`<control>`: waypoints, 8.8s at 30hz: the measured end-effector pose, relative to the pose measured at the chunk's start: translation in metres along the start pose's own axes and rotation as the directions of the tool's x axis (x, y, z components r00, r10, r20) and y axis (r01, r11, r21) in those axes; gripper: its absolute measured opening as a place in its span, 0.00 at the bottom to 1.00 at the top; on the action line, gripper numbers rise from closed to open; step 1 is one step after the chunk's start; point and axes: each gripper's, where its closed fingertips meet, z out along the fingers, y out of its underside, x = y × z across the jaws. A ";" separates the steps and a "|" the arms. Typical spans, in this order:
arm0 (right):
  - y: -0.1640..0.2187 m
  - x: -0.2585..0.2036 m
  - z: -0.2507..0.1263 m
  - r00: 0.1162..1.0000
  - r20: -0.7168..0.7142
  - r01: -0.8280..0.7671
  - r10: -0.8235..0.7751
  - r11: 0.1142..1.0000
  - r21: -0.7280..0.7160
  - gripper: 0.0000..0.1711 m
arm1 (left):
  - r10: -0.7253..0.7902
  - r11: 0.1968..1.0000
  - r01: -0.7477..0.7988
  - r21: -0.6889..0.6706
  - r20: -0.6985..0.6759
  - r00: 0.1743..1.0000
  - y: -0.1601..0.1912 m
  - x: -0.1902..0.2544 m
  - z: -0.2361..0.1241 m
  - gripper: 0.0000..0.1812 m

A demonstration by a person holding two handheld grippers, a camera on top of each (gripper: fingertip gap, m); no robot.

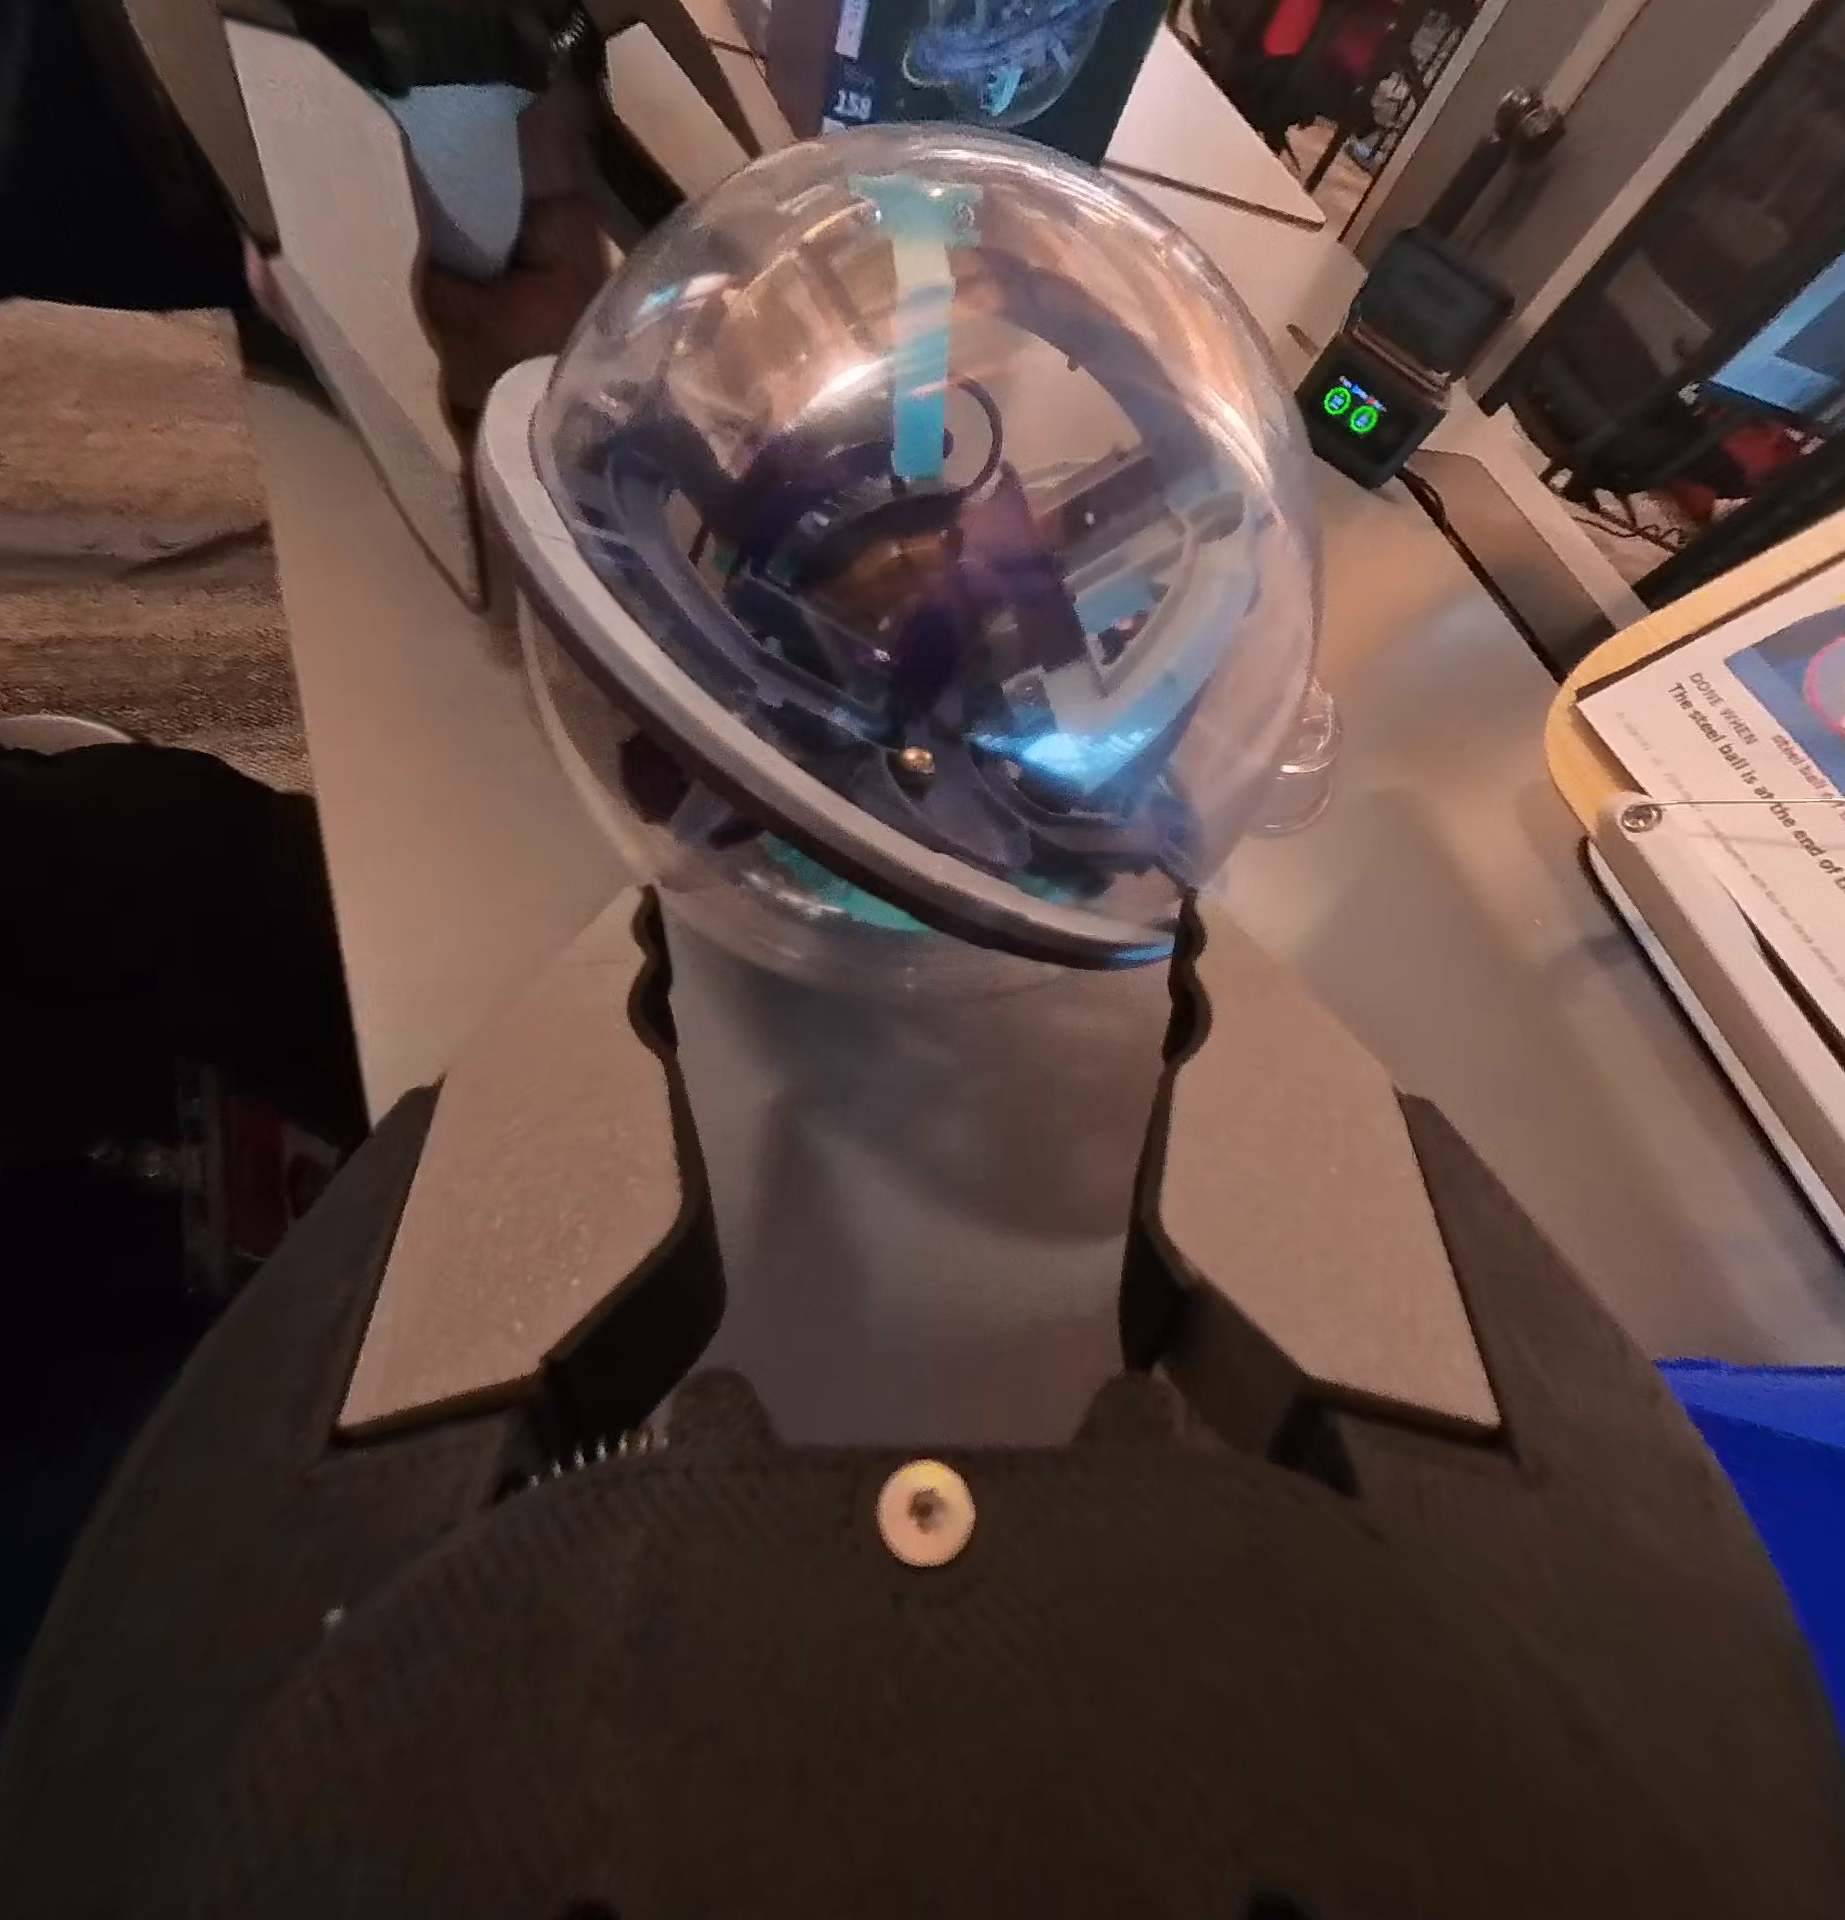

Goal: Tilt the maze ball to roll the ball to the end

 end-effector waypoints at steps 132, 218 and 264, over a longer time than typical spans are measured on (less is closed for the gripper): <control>0.005 0.010 0.034 0.973 0.007 0.230 -0.230 0.972 0.057 0.68 | 0.072 0.990 -0.068 0.121 -0.030 0.997 -0.025 -0.012 0.001 0.69; 0.027 -0.015 0.045 0.957 0.282 -0.058 0.066 0.998 -0.037 0.60 | -0.245 0.953 0.239 -0.184 -0.008 0.970 -0.015 -0.003 0.007 0.76; -0.049 0.017 -0.007 0.780 -0.374 0.535 -0.502 0.845 -0.019 0.75 | 0.350 0.928 -0.369 0.059 0.213 0.912 -0.039 -0.015 0.026 0.74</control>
